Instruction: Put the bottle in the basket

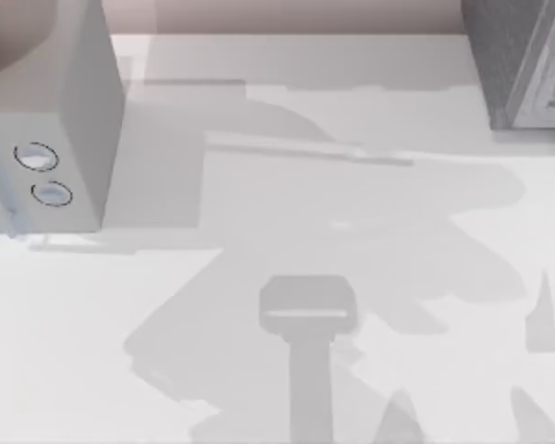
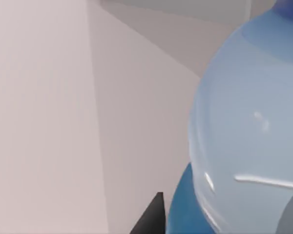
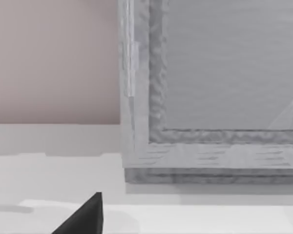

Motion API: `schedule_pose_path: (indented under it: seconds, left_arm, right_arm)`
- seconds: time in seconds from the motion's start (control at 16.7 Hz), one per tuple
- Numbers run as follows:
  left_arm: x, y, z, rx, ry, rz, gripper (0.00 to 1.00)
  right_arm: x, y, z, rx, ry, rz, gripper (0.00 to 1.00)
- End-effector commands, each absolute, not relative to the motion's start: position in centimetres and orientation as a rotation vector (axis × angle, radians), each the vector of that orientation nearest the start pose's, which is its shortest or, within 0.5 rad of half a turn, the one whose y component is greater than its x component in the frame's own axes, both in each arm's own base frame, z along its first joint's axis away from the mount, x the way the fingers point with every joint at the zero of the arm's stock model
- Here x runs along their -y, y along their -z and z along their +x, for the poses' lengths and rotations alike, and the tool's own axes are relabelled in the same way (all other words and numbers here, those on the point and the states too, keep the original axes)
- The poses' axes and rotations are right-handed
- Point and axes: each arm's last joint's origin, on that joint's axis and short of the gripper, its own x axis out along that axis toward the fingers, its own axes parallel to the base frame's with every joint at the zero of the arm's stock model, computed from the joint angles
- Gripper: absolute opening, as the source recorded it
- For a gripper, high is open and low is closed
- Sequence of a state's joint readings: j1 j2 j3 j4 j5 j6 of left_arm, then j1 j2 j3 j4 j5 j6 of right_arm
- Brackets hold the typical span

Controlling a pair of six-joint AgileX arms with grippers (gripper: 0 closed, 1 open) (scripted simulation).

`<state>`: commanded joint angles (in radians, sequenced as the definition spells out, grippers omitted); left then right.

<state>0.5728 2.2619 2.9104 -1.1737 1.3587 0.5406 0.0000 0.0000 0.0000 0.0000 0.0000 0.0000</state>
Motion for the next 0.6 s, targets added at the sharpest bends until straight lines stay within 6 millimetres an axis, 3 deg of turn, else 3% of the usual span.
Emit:
schedule_pose_path:
  seconds: [0.6]
  left_arm:
    - [-19.8, -46.2, 37.3, -0.084, 0.798, 0.075, 0.0]
  right_arm:
    - [0.1, -16.0, 10.6, 0.0, 0.0, 0.0, 1.0]
